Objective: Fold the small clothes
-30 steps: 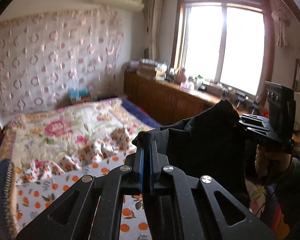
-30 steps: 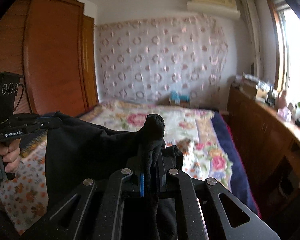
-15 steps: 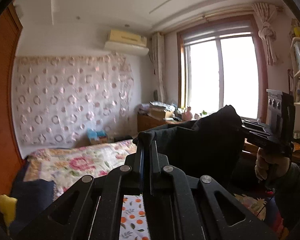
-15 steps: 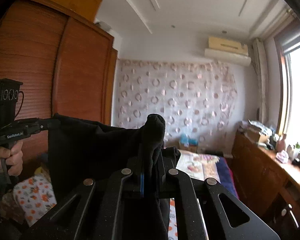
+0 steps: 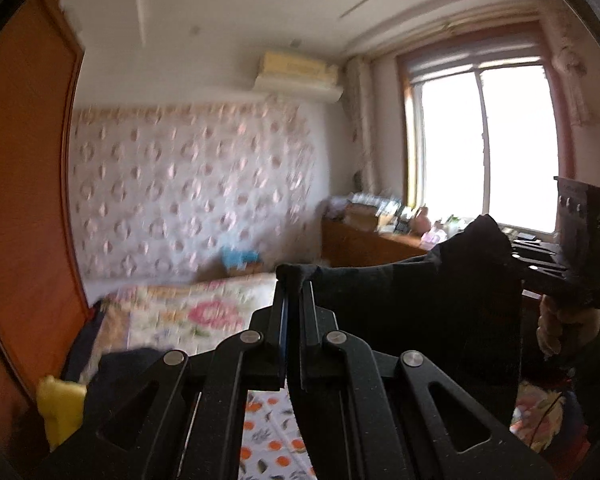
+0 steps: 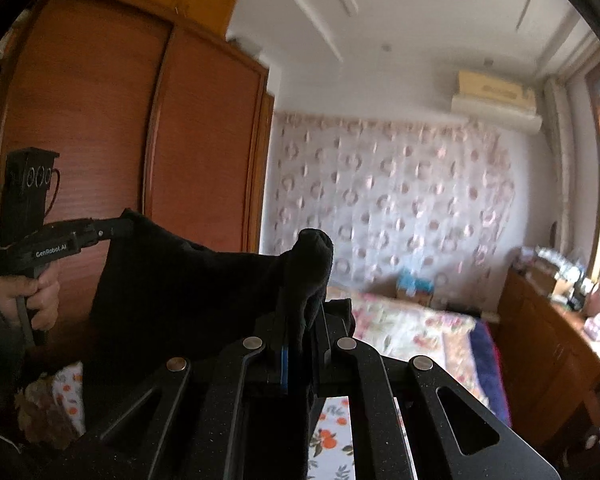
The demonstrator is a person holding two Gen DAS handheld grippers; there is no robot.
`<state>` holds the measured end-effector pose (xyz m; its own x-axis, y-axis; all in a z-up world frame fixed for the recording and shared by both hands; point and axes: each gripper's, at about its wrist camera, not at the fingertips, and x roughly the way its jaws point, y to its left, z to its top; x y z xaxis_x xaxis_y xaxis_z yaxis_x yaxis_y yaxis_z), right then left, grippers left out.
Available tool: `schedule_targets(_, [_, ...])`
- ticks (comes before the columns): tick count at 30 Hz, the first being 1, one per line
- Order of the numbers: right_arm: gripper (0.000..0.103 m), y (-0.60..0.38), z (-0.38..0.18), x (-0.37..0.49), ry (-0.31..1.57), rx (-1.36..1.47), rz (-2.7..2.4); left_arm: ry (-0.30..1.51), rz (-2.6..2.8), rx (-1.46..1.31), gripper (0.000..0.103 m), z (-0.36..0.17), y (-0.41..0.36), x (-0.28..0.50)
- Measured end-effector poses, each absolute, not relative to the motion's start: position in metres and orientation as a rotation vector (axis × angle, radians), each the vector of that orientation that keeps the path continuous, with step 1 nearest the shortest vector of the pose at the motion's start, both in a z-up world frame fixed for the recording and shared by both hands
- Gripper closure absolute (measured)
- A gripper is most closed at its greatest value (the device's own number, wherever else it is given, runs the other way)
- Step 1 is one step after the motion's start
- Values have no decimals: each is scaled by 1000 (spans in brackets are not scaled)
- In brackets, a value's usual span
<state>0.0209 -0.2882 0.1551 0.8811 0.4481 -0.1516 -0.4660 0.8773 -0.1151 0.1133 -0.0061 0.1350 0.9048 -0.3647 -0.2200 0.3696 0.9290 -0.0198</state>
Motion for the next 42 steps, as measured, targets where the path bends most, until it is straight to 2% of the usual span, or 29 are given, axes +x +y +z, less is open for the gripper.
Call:
schedule_targets(6, [96,-283,84,137,300,-171,511,415,-289,16,98,52,4,223])
schedule_targets(11, [96,-282,45,232,435,-200,502,522,-243,2,98,5,9,288])
schedule_targets(15, [96,-284,36,286,522,-189,491,557,-242,14,98,-11,0,300])
schedule_targets(20, [96,-278,32,314,593,-163,484,613,-232,13,98,-31,0,310])
schedule_targets(21, [87,-274,35,324,610,-164,477,626,-228,16,98,-33,0,311])
schedule_targets(22, [76,-261,38,330,621,-178,445,644,-229,18,96,-37,0,313])
schedule_targets(24, [65,-252,44,340,639,-188,411,662,-222,30,93,-40,0,313])
schedule_targets(25, [62,-246,48,339,642,-178,416,664,-221,34,86,-40,0,311])
schedule_targets(26, [61,-242,49,335,648,-175,417,666,-231,31,75,-40,0,308])
schedule_targets(28, [61,-234,51,327,656,-179,406,670,-256,16,60,-40,2,302])
schedule_targets(30, [61,-231,48,310,659,-167,417,668,-272,28,54,-38,-1,291])
schedule_targets(32, [60,-234,43,292,659,-160,424,664,-285,42,40,-36,-4,275])
schedule_targets(34, [60,-237,38,279,658,-155,425,667,-304,49,33,-35,-6,263])
schedule_targets(38, [59,-243,35,254,650,-150,428,688,-301,54,32,-37,-6,235])
schedule_targets(40, [46,-244,35,240,652,-149,436,694,-294,51,32,-38,-5,223])
schedule_targets(42, [40,-245,35,225,635,-152,435,696,-283,50,32,-40,-5,209])
